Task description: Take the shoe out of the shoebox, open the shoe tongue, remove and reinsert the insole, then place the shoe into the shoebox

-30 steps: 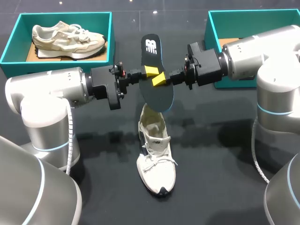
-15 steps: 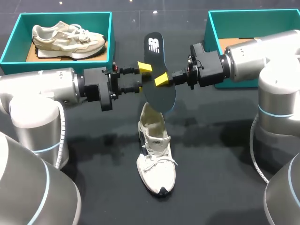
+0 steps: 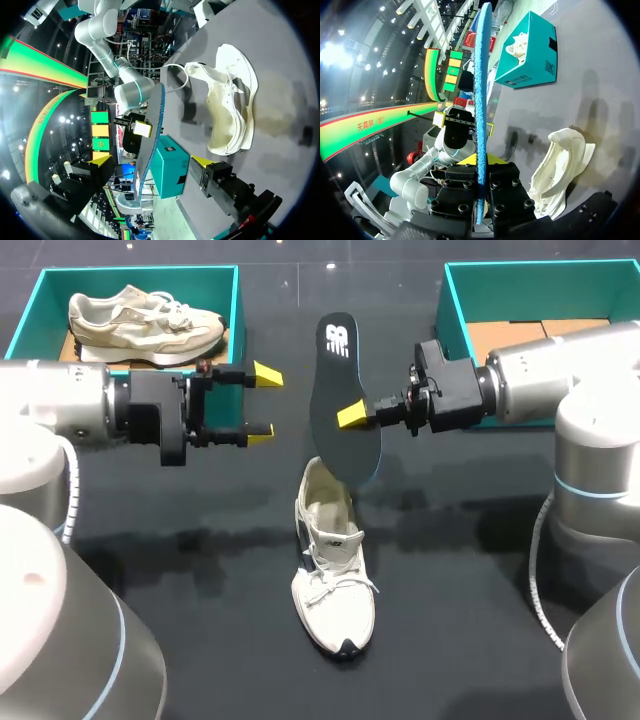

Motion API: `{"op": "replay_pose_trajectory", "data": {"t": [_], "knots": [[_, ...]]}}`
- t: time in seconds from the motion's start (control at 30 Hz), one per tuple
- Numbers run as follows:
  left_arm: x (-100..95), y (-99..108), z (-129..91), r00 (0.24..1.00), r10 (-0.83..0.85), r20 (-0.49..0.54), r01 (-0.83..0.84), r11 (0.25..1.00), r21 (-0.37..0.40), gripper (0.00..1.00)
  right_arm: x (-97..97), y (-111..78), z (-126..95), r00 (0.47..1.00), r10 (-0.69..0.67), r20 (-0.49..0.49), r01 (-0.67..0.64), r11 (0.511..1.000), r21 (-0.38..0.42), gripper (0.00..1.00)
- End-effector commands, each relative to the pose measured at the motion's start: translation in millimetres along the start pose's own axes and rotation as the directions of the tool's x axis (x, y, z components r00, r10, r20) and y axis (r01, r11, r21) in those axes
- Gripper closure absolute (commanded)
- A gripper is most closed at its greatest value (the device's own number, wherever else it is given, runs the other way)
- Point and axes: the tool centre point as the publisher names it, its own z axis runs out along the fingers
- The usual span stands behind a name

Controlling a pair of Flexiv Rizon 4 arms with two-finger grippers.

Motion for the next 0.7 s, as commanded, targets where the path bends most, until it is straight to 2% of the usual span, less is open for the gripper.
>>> {"op": "replay_pose_trajectory", "data": {"t": [0.03,0.17,0.27,0.3,0.37,0.53,0.7], "knots": [[-0.7,-1.7,-3.2,1.0,0.0,-0.006,0.0,1.0,0.001,0.0,0.5,-0.8,1.0,1.0,0.001,0.003,-0.001,1.0,-0.001,1.0],[-0.7,-1.7,-3.2,1.0,0.0,-0.006,0.0,1.0,0.001,0.0,4.8,2.8,-1.8,0.999,-0.027,0.021,0.027,1.0,0.015,1.0],[5.5,-10.8,-0.2,0.988,-0.077,-0.137,0.069,0.996,-0.061,0.0,9.7,5.8,-6.4,0.996,-0.049,0.075,0.046,0.998,0.041,1.0],[8.7,-10.9,-1.6,0.979,-0.138,-0.149,0.13,0.989,-0.063,0.0,9.9,5.8,-8.5,0.995,-0.055,0.084,0.052,0.998,0.034,1.0],[13.8,-13.2,-6.2,0.958,-0.209,-0.196,0.188,0.974,-0.124,0.0,10.3,4.8,-11.6,0.994,-0.073,0.084,0.071,0.997,0.028,1.0],[20.7,-26.5,-20.8,0.9,-0.354,-0.254,0.303,0.927,-0.22,0.0,5.1,2.1,-17.1,0.99,-0.105,0.093,0.102,0.994,0.039,1.0],[23.0,-36.1,-28.9,0.794,-0.525,-0.307,0.436,0.843,-0.315,0.0,-5.1,0.9,-22.0,0.987,-0.138,0.079,0.136,0.99,0.027,1.0]]}}
